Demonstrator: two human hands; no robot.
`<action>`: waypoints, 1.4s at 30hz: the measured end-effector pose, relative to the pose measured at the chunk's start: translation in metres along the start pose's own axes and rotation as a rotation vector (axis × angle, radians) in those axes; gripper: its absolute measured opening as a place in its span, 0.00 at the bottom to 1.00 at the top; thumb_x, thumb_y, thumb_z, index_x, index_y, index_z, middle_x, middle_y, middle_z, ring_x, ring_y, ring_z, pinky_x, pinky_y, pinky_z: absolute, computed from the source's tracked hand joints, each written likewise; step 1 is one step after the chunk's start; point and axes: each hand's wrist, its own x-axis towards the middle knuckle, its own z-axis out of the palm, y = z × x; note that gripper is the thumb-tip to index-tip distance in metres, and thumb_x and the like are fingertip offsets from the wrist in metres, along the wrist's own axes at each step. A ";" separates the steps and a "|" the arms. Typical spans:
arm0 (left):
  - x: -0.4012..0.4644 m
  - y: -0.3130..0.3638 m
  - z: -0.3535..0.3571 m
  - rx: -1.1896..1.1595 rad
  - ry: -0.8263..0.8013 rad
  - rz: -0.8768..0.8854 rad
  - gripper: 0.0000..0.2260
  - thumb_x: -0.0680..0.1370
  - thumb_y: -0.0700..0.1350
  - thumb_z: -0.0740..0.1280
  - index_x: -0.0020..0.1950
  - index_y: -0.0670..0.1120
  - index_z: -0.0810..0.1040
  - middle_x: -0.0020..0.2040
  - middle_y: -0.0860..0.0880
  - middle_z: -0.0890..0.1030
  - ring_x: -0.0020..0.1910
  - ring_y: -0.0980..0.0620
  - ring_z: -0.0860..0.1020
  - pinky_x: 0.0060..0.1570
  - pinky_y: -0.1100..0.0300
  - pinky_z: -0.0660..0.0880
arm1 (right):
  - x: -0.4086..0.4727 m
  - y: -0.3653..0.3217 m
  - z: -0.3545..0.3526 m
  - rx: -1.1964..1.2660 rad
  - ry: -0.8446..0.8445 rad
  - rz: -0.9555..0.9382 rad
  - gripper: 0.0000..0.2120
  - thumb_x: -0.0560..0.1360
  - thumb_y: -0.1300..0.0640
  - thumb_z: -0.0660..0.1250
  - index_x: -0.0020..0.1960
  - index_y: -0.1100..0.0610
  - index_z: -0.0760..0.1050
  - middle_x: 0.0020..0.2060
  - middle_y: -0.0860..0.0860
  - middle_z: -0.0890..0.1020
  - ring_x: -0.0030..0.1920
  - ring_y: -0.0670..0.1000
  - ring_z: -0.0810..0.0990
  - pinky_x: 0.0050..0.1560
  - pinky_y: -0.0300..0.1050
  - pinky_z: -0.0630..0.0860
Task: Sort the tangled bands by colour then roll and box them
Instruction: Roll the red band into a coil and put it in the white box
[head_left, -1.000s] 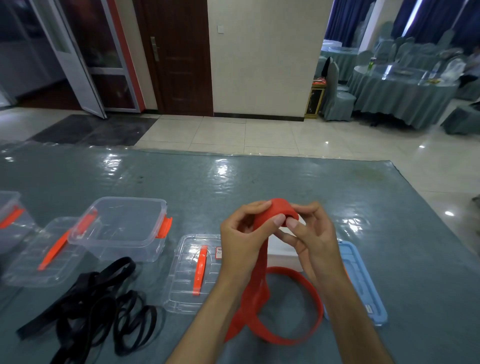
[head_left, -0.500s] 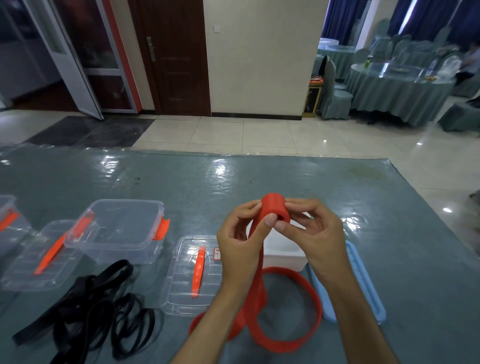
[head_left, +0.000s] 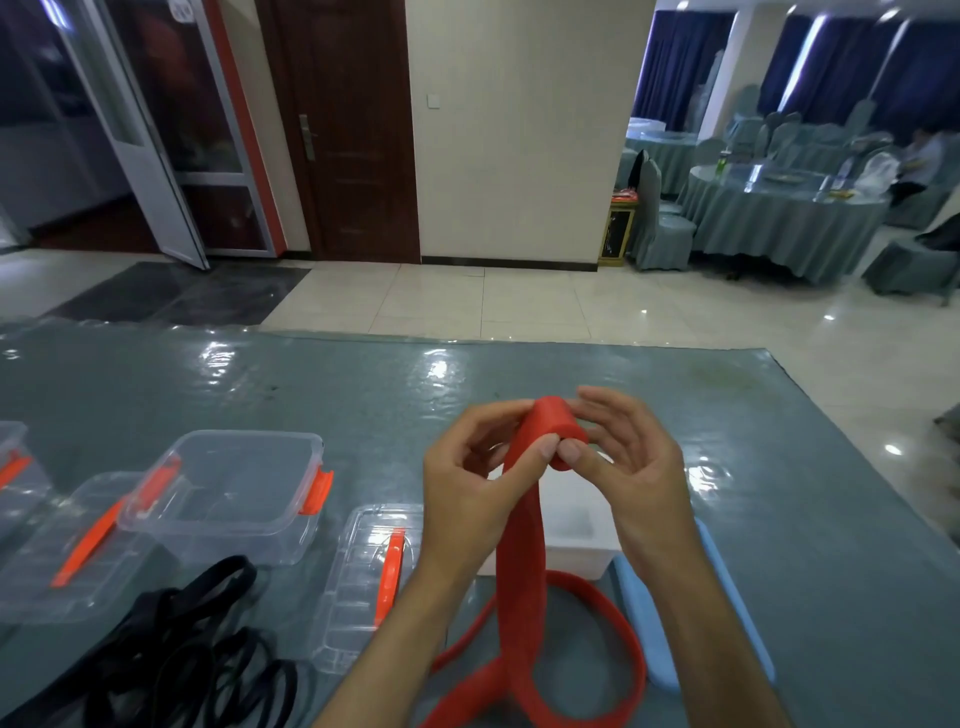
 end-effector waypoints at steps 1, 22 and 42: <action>0.004 0.002 0.000 -0.004 -0.014 0.014 0.11 0.73 0.44 0.80 0.55 0.50 0.86 0.56 0.49 0.87 0.56 0.48 0.87 0.53 0.62 0.81 | 0.003 -0.005 -0.001 -0.002 -0.027 0.001 0.19 0.67 0.53 0.82 0.56 0.45 0.85 0.54 0.52 0.88 0.55 0.53 0.88 0.51 0.43 0.84; 0.062 0.029 0.025 -0.067 -0.083 -0.064 0.22 0.70 0.58 0.82 0.62 0.54 0.85 0.58 0.47 0.88 0.60 0.47 0.86 0.60 0.55 0.82 | 0.054 -0.055 0.005 -0.096 0.043 -0.110 0.11 0.72 0.53 0.81 0.51 0.50 0.83 0.50 0.53 0.87 0.52 0.55 0.89 0.47 0.44 0.84; 0.102 0.033 0.096 -0.075 0.008 -0.116 0.18 0.68 0.54 0.80 0.58 0.57 0.89 0.56 0.48 0.89 0.58 0.50 0.86 0.56 0.66 0.80 | 0.111 -0.054 -0.017 0.203 0.220 -0.086 0.26 0.64 0.35 0.82 0.56 0.50 0.86 0.53 0.54 0.88 0.57 0.56 0.87 0.50 0.49 0.85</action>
